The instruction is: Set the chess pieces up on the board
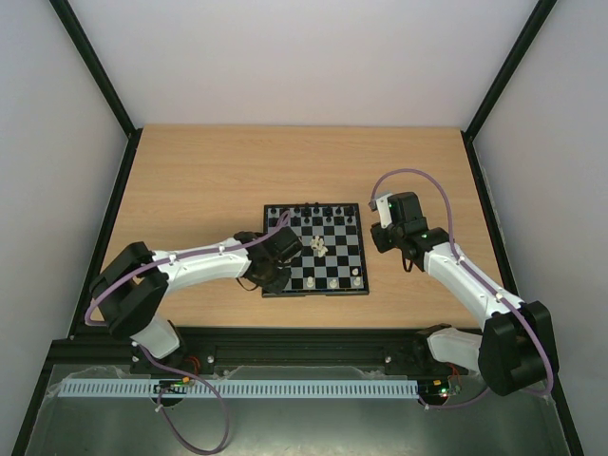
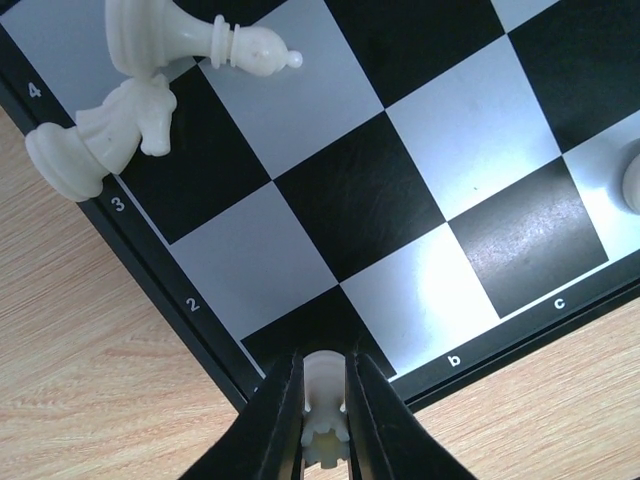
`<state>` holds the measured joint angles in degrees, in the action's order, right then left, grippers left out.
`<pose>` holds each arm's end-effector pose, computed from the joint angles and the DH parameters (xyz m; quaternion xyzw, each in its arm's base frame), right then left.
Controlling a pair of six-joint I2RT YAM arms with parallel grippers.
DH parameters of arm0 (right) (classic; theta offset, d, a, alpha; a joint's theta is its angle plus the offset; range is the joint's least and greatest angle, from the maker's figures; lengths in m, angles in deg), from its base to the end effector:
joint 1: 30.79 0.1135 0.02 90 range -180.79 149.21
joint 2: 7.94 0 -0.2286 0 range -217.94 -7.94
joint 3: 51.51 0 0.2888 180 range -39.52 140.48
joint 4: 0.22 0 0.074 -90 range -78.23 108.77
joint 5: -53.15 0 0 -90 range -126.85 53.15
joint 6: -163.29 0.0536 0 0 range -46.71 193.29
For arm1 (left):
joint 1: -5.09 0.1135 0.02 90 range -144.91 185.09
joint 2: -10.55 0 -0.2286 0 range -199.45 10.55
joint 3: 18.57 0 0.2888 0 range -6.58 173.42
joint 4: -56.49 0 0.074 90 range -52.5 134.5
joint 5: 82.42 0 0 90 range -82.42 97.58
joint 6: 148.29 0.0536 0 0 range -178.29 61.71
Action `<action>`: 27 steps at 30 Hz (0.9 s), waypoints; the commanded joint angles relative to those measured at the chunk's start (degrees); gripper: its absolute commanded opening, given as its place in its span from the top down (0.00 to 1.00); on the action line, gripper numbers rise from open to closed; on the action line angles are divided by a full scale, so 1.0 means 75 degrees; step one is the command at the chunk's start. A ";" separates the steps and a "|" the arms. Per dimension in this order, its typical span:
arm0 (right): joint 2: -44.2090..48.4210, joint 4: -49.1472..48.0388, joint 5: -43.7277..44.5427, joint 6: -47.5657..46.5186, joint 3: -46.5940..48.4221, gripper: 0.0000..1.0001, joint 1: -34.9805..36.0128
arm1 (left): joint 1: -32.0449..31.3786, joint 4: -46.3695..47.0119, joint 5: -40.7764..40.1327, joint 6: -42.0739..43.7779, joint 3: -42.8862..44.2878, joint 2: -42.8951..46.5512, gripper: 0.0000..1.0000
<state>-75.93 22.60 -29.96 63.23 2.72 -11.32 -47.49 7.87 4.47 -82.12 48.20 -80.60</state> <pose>0.3010 0.0996 0.1809 -0.2011 0.8691 -0.0167 0.4516 0.1997 -0.2563 0.1009 0.2416 0.9587 -0.0703 0.1327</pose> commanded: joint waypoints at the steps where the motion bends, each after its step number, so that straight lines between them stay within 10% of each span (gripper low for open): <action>1: -0.0041 0.0255 -0.0013 -0.0087 -0.0041 0.65 -0.0025 | 0.0035 -0.0084 -0.0054 -0.0056 -0.0158 -0.0086 0.87; 11: -0.0029 0.0252 0.0009 -0.0100 -0.0033 0.65 -0.0028 | 0.0283 -0.0961 -0.0268 0.0053 0.0852 0.0754 0.45; 27: 0.0121 0.0314 -0.0110 -0.0110 -0.0076 0.65 -0.0018 | 0.1397 0.0193 -0.0153 0.1587 0.1406 -0.0929 0.46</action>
<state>-75.86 22.64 -30.35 62.98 2.72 -11.32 -37.59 9.12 2.94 -73.66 57.69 -84.82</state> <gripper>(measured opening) 0.347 0.551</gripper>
